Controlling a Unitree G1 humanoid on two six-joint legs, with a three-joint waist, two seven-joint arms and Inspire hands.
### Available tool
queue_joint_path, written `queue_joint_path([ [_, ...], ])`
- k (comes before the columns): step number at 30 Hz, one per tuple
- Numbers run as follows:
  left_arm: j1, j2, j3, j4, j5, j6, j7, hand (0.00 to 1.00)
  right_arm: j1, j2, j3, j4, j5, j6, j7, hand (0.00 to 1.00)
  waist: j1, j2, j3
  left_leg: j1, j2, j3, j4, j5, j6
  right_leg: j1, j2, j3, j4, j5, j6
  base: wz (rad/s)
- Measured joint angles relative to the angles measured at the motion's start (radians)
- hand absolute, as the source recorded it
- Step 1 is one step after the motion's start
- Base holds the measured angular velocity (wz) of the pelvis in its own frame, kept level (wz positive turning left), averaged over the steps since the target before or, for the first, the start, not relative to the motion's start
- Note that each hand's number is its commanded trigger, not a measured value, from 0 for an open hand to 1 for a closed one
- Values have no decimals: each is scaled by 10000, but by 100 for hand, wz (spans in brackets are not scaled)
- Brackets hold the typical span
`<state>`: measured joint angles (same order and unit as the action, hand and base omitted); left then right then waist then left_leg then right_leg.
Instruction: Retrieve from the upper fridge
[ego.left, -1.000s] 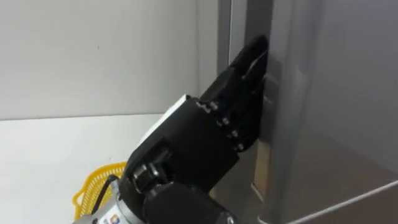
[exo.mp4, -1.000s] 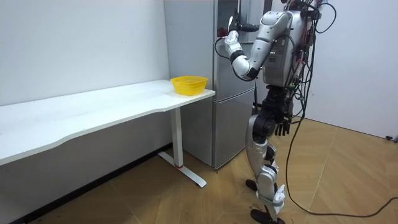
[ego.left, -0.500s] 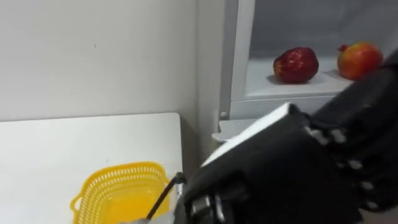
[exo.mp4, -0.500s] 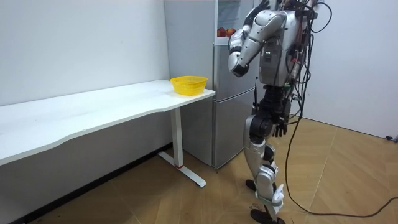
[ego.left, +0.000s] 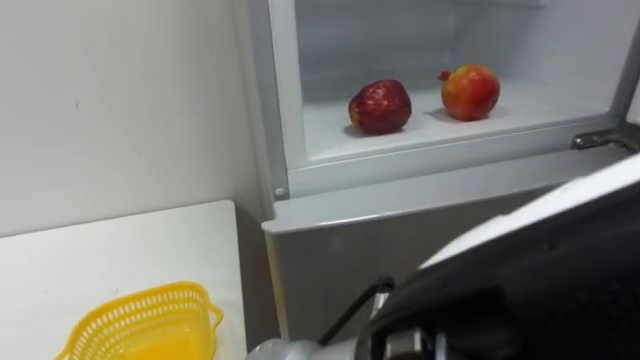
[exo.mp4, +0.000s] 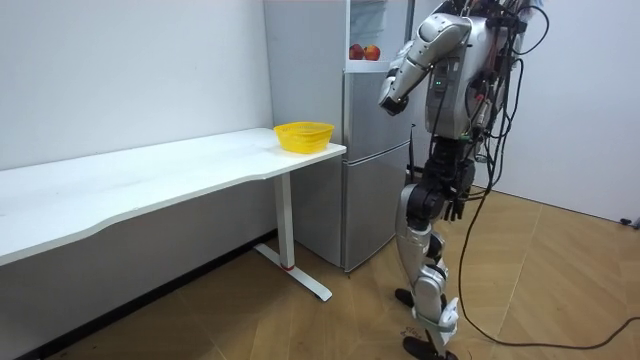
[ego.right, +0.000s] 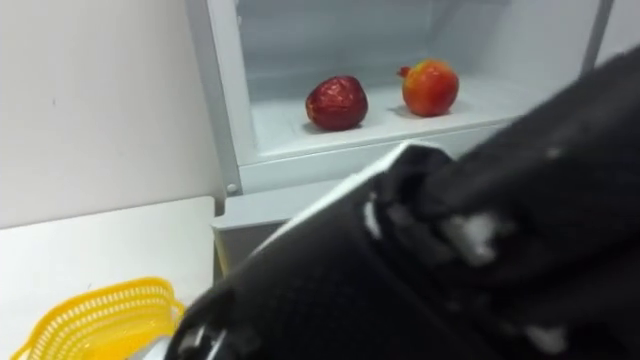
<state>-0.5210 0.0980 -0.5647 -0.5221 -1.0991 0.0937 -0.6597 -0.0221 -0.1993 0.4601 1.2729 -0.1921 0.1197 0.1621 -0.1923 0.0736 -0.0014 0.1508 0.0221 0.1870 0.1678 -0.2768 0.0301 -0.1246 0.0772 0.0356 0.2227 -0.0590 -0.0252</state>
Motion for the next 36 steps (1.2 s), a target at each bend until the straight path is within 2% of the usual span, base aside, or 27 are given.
queue_joint_path([
  [3,-1,-106,-120,72,-31,-12,2,0,5,-18,147,2,74,9,-78,0,-5,26,-18,-28,32,-11,-37,-69,82,-64,87,92,-1,86,-27,-10],
  [10,-1,-109,-222,99,-99,-108,-68,0,9,-49,286,-3,125,1,20,0,61,26,-19,15,4,1,-67,-87,99,-137,132,257,164,187,-40,-8],
  [13,-1,-108,-195,99,-102,-109,-150,0,15,-39,302,22,361,-18,34,0,204,18,-15,108,-8,21,-102,-87,100,-117,189,386,190,188,-41,-14],
  [14,0,-100,-160,94,-106,-109,-211,0,35,-27,295,77,426,-50,21,0,355,12,-11,166,-1,34,-189,-87,100,-99,235,451,193,193,-49,-18],
  [17,14,40,273,-78,-72,-119,-351,0,47,-19,254,110,380,-172,16,0,589,-94,56,176,8,35,-187,-87,99,-106,264,466,210,212,-78,-7],
  [19,157,420,664,-352,-47,-130,-426,0,64,-19,164,106,352,-209,4,0,755,-167,101,167,27,27,-178,-88,95,-113,282,459,216,224,-98,-4],
  [21,635,895,1584,-762,-15,-123,-447,0,300,-8,-250,136,338,-302,-128,0,1246,-177,100,185,44,3,-171,-93,74,-95,313,434,170,270,-163,-9],
  [22,844,1039,2003,-891,-14,-125,-427,0,389,-7,-442,142,336,-341,-178,0,1345,-169,95,186,55,0,-169,-92,71,-84,312,434,149,277,-171,0],
  [23,1228,1332,2804,-1059,11,-139,-331,0,612,1,-847,100,277,-387,-246,0,1538,-159,82,187,71,-2,-150,-83,57,-73,321,435,144,283,-181,4],
  [24,1430,1512,3214,-1138,29,-147,-225,0,730,4,-1049,84,230,-405,-293,0,1691,-138,67,192,76,-15,-134,-78,49,-74,346,419,149,285,-185,0],
  [26,1983,1943,4949,-1167,519,-224,432,0,1153,19,-1639,74,238,-459,-514,0,2221,-151,61,212,93,-13,-124,-67,30,-82,315,295,202,253,-216,4],
  [27,2353,2023,5692,-1222,1077,-375,935,0,1348,33,-2032,72,175,-471,-563,0,2449,-165,45,183,162,-42,-116,-62,24,-104,284,208,245,202,-220,13],
  [28,2548,2021,6030,-1227,1423,-455,1135,0,1440,52,-2261,75,100,-490,-597,0,2534,-70,-20,188,165,-49,-114,-62,23,-95,281,194,256,186,-220,16],
  [30,3333,2018,7288,-1243,2941,-579,2154,0,1800,150,-2936,72,-98,-596,-844,0,2790,-180,-25,219,148,-206,-28,-63,19,33,295,142,213,136,-234,18],
  [31,3468,2013,7522,-1256,3292,-602,2476,0,1865,185,-3058,83,-103,-623,-925,0,2849,-211,-41,209,137,-275,-17,-64,17,68,294,105,182,132,-241,23],
  [33,3819,1921,8478,-1217,4571,-888,3726,0,2085,258,-3487,2,-89,-654,-1201,0,3092,-279,-21,246,175,-379,-18,-67,5,170,251,-128,120,127,-271,17],
  [35,4251,1885,9101,-1199,5290,-1022,4636,0,2199,308,-3760,-49,-24,-700,-1409,0,3089,-255,-5,336,184,-624,-23,-67,3,389,203,-294,17,97,-272,28],
  [36,4484,1886,9507,-1204,5637,-1028,5173,0,2296,350,-3861,-60,-34,-748,-1508,0,3160,-262,-22,360,183,-726,-27,-68,2,430,178,-376,24,52,-269,31],
])
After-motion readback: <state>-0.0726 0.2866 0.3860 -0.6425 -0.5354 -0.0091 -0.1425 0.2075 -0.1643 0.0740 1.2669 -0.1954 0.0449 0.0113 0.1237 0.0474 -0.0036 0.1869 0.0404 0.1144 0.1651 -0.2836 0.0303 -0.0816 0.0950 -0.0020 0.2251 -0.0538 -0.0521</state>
